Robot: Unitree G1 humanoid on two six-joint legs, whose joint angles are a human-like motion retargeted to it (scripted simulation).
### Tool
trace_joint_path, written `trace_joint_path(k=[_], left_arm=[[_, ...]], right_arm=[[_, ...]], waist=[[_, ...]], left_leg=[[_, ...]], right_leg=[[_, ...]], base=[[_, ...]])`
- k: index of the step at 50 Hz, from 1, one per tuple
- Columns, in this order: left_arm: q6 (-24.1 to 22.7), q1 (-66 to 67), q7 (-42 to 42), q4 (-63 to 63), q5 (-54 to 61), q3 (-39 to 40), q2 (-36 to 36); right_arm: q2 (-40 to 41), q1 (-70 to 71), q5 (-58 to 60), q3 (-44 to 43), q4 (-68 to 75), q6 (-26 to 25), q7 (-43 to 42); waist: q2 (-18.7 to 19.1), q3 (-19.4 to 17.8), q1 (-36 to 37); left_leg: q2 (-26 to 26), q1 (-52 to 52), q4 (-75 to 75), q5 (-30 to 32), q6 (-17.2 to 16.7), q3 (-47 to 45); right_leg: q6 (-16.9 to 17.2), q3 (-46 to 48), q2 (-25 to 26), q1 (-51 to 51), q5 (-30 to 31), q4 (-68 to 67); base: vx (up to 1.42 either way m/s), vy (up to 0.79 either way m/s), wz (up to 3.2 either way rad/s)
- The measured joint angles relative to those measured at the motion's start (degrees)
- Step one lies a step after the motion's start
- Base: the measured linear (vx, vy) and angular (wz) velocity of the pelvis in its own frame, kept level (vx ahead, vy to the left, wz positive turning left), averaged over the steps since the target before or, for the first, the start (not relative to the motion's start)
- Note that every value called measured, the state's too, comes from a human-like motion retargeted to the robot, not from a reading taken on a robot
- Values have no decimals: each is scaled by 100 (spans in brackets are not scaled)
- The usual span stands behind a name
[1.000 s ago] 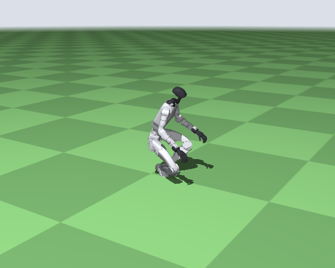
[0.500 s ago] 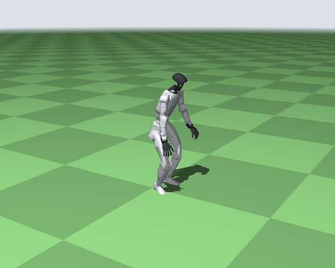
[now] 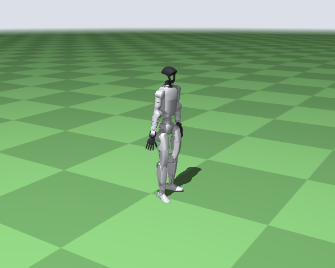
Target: Upper body actions
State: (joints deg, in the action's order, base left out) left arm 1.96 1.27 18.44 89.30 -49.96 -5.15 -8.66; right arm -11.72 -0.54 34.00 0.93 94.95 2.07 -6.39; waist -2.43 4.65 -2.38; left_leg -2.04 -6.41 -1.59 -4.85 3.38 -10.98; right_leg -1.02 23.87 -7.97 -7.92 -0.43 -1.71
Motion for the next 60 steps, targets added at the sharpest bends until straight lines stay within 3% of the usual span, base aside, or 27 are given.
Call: trace_joint_path(k=[5,27,36,40,50,60], left_arm=[[178,-57,-65,143,-57,-75,57],[-92,-246,-786,133,98,-193,57],[-53,-288,-1037,280,105,-313,-114],[-27,-283,-1146,324,69,-360,-180],[-21,-88,-1195,318,442,39,-45],[-31,49,-841,319,431,-15,116]], right_arm=[[183,15,-117,-127,-82,-125,76],[469,166,91,118,-429,-104,-214],[383,189,79,248,-156,-105,-245],[385,137,2,217,-70,-121,-156],[424,201,449,183,-178,-387,7],[576,217,258,173,-445,-312,36]], waist=[[21,-19,-56],[92,-159,-321],[122,-158,-226],[66,-144,-222],[19,-127,-170],[38,-45,-294]], left_leg=[[28,3,-119,3,-40,-26],[-155,74,-88,-203,274,-88],[-111,-52,-112,-195,402,-162],[-148,-1,-97,-167,389,-143],[-137,181,-73,-96,275,-202],[-4,287,-38,-19,130,-289]], right_leg=[[35,-16,-32,4,63,-67],[249,65,-286,-85,253,-345],[345,280,-252,-92,-154,-831],[296,638,-268,108,-16,-581],[234,520,-179,309,-44,-330],[147,409,-40,372,-101,-227]], base=[[-4,11,-4],[-4,10,3],[-2,4,-3],[1,-1,5],[5,-7,-9],[3,-12,-11]])
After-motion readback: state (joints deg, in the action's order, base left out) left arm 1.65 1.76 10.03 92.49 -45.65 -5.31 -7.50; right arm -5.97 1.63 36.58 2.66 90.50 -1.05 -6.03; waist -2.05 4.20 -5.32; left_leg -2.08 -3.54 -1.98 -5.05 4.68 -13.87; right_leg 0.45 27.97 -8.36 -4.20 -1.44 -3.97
